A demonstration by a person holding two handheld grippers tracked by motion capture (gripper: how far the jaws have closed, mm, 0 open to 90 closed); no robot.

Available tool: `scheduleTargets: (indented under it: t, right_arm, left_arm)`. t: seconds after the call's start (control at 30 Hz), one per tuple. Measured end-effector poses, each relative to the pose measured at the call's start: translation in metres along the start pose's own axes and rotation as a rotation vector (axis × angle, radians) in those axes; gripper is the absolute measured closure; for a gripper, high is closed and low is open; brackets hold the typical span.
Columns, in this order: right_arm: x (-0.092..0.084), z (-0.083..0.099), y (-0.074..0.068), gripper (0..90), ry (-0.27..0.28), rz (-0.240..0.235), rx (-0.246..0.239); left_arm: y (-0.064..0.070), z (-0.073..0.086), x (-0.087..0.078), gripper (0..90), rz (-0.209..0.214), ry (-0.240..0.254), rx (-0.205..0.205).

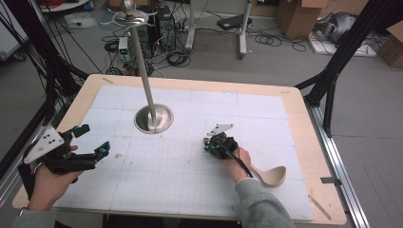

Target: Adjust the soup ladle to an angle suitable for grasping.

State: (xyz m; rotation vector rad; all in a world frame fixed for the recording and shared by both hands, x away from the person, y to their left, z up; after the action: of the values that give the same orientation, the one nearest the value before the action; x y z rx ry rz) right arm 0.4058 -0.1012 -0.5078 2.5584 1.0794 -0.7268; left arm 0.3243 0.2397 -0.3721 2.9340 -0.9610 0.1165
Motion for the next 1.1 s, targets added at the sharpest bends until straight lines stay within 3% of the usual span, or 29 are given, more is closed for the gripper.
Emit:
scheduleTargets:
  t: [0.67, 0.73, 1.1]
  right_arm:
    - [-0.010, 0.008, 0.024, 90.0, -0.011, 0.082, 0.047]
    - [-0.013, 0.010, 0.030, 90.0, -0.007, 0.095, 0.069]
    - [-0.019, 0.014, 0.041, 90.0, -0.010, 0.139, 0.067]
  left_arm:
    - [0.001, -0.002, 0.001, 6.0, 0.006, 0.009, 0.005]
    - [0.001, -0.002, 0.002, 6.0, 0.007, 0.006, 0.005]
    - [0.002, -0.002, 0.005, 6.0, 0.015, 0.012, 0.001]
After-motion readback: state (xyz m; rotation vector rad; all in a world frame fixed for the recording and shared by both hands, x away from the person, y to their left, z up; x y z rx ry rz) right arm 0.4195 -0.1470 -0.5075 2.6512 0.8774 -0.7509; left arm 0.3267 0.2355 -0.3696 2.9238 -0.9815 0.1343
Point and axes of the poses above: each handheld gripper's, and its own axes: x roughly forward along the jaws, z roughly out of its underside, y roughly to its right, the point moved 9 cm from there along x, roughly forward along the jaws, and after that the axes turned 13 degrees about y, right-handed, at the moved point
